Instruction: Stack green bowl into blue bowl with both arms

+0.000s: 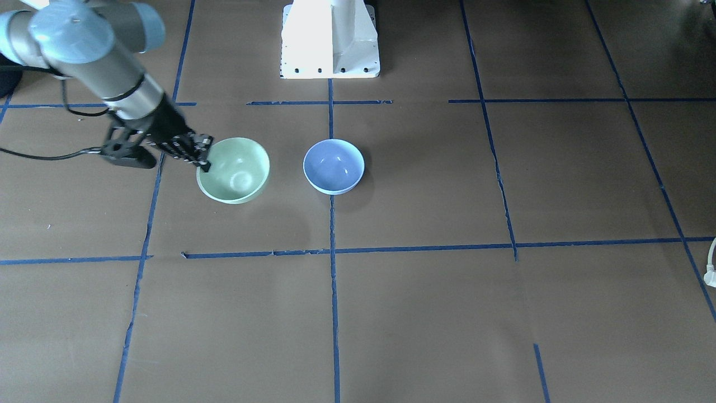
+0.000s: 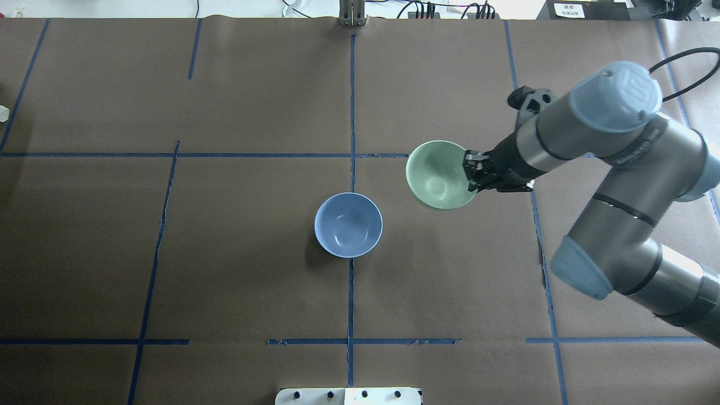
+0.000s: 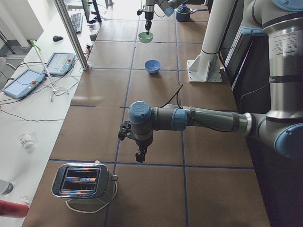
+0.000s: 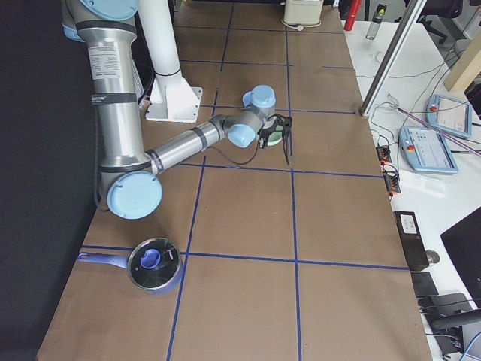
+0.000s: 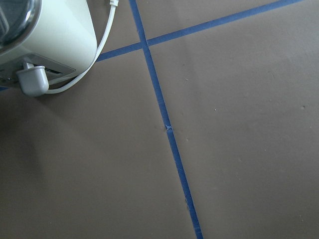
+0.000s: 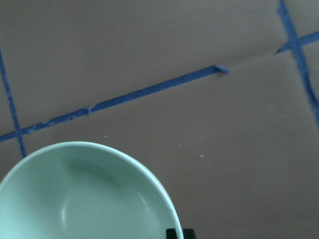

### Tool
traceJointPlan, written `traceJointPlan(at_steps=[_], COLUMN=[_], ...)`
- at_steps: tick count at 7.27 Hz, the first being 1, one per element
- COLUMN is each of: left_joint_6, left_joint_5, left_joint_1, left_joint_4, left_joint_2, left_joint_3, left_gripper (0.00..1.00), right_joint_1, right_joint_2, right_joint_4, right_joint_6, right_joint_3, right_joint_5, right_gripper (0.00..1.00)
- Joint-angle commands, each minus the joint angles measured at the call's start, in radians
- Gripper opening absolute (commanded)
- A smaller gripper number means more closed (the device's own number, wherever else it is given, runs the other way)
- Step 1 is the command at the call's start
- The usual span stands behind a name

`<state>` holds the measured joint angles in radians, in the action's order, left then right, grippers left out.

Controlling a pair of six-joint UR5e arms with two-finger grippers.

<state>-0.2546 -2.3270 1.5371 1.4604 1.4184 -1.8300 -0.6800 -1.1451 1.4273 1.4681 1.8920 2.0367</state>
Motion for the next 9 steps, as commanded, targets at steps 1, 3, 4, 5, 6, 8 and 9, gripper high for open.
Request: traceJointPlan(at_steps=[1, 3, 4, 5, 6, 8, 9], left_joint_6=[0.009, 0.011, 0.011, 0.011, 0.012, 0.012, 0.012], left_joint_5=[0.000, 0.000, -0.002, -0.009, -0.018, -0.020, -0.020], left_joint_1=[0.000, 0.000, 0.000, 0.000, 0.000, 0.000, 0.000], left_joint_4=[0.000, 0.000, 0.000, 0.000, 0.000, 0.000, 0.000], left_joint_2=[0.001, 0.002, 0.002, 0.002, 0.002, 0.002, 0.002], left_joint_3=[-0.002, 0.000, 0.000, 0.000, 0.000, 0.001, 0.002], left_gripper=[1.00, 1.00, 1.00, 1.00, 1.00, 1.00, 1.00], right_joint_1=[0.149, 0.210, 0.215, 0.223, 0.231, 0.237, 0.246], right_joint_2=[0.222, 0.240, 0.254, 0.255, 0.252, 0.242, 0.239], right_joint_4=[0.131, 0.128, 0.124, 0.124, 0.124, 0.124, 0.124], right_joint_6=[0.174, 0.192, 0.211, 0.219, 0.221, 0.221, 0.221], right_joint_3=[-0.080, -0.128, -0.164, -0.189, -0.195, -0.194, -0.194], right_joint_5=[-0.139, -0.217, -0.220, -0.222, -0.222, -0.222, -0.222], right_gripper=[0.00, 0.00, 0.00, 0.02, 0.02, 0.03, 0.06])
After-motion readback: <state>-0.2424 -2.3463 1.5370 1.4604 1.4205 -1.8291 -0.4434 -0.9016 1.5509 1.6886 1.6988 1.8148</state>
